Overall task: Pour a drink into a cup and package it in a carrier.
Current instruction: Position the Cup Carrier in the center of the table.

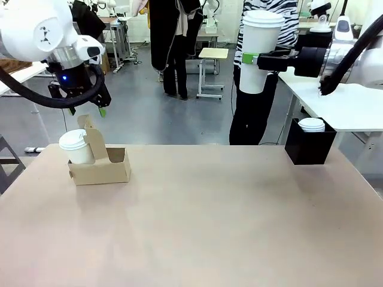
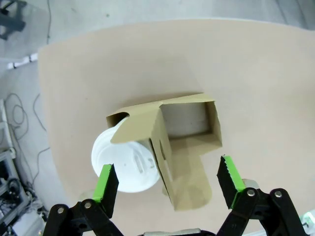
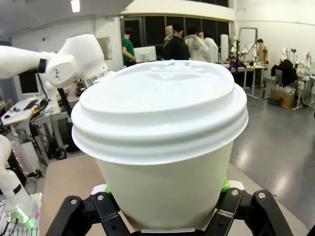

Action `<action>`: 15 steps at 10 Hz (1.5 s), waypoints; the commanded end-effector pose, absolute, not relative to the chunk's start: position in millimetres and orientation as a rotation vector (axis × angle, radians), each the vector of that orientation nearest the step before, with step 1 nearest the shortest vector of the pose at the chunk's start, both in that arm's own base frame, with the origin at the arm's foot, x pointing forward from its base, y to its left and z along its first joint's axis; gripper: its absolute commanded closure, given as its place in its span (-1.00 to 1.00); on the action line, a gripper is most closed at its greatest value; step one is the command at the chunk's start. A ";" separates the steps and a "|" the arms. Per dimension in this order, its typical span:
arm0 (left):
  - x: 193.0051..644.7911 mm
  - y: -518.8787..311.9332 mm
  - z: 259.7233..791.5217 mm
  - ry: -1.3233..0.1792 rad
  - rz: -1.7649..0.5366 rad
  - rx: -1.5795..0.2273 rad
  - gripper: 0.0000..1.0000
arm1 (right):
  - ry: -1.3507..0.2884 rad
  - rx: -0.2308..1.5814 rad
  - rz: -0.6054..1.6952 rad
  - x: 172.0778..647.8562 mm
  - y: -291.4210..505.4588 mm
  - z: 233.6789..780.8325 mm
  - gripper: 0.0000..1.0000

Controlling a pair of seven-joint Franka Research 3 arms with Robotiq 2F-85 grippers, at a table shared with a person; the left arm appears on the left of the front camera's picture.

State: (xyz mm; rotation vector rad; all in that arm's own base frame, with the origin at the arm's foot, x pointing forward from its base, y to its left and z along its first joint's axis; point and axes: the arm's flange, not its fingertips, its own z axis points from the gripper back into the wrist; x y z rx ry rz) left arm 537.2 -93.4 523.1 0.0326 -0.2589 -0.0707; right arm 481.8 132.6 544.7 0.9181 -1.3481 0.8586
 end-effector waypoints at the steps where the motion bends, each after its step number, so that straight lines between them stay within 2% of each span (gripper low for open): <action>1: 542.8 -90.2 519.8 -0.244 -0.029 0.059 -1.00 | -1.374 0.917 0.874 484.2 135.1 549.6 -0.61; 2: 545.5 -89.4 514.3 -0.282 -0.033 0.046 -1.00 | -1.374 0.917 0.874 484.2 135.1 549.6 -0.61; 3: 533.8 -98.3 514.6 -0.209 -0.130 0.075 -1.00 | -1.374 0.917 0.874 484.2 135.1 549.6 -0.61; 4: 544.7 -88.8 510.9 -0.246 -0.058 0.032 -1.00 | -1.374 0.917 0.874 484.2 135.1 549.6 -0.61; 6: 544.7 -88.8 510.9 -0.246 -0.058 0.032 -1.00 | -1.374 0.917 0.874 484.2 135.1 549.6 -0.61; 7: 542.7 -93.7 509.5 -0.234 -0.075 0.037 0.16 | -1.374 0.917 0.874 484.2 135.1 549.6 -0.61; 8: 544.6 -91.5 506.4 -0.212 -0.049 0.011 0.16 | -1.374 0.917 0.874 484.2 135.1 549.6 -0.61; 9: 543.9 -91.1 506.1 -0.201 -0.031 0.003 1.00 | -1.374 0.917 0.874 484.2 135.1 549.6 -0.61; 10: 541.6 -91.8 506.8 -0.204 -0.021 -0.004 0.26 | -1.374 0.917 0.874 484.2 135.1 549.6 -0.61; 11: 540.9 -91.1 509.7 -0.197 -0.002 0.002 1.00 | -1.374 0.917 0.874 484.2 135.1 549.6 -0.61; 15: 537.2 -88.0 512.8 -0.181 0.033 -0.005 1.00 | -1.374 0.917 0.874 484.2 135.1 549.6 -0.61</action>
